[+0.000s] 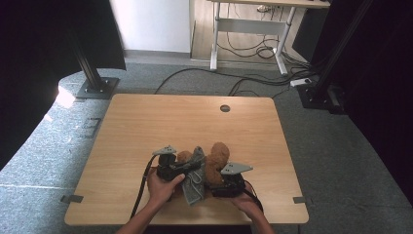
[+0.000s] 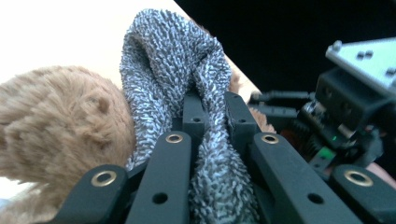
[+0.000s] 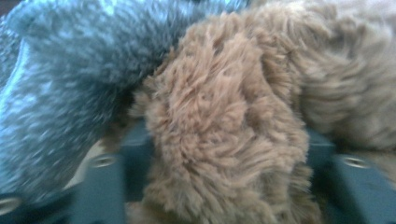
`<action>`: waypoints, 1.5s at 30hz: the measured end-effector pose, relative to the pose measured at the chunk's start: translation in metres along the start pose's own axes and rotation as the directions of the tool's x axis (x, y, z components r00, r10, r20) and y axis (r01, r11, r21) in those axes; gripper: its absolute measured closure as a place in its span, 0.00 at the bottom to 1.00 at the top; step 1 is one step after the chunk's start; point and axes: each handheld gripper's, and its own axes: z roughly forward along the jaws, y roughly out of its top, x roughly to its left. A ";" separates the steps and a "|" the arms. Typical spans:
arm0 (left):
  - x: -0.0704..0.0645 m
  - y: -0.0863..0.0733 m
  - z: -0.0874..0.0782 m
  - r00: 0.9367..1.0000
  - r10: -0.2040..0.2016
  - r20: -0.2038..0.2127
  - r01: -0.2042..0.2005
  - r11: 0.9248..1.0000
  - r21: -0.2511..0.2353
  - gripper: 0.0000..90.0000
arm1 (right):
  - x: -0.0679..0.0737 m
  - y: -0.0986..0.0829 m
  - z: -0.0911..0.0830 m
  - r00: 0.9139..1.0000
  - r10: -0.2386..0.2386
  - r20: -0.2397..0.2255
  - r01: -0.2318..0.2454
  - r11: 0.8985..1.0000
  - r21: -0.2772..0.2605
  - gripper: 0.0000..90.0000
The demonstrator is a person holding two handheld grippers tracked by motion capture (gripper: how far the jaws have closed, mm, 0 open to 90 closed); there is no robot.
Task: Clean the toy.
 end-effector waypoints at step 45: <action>0.032 -0.032 -0.102 0.992 -0.126 0.006 0.126 0.992 -0.026 0.89 | 0.034 -0.027 -0.008 0.973 -0.105 0.207 0.116 0.992 -0.041 0.59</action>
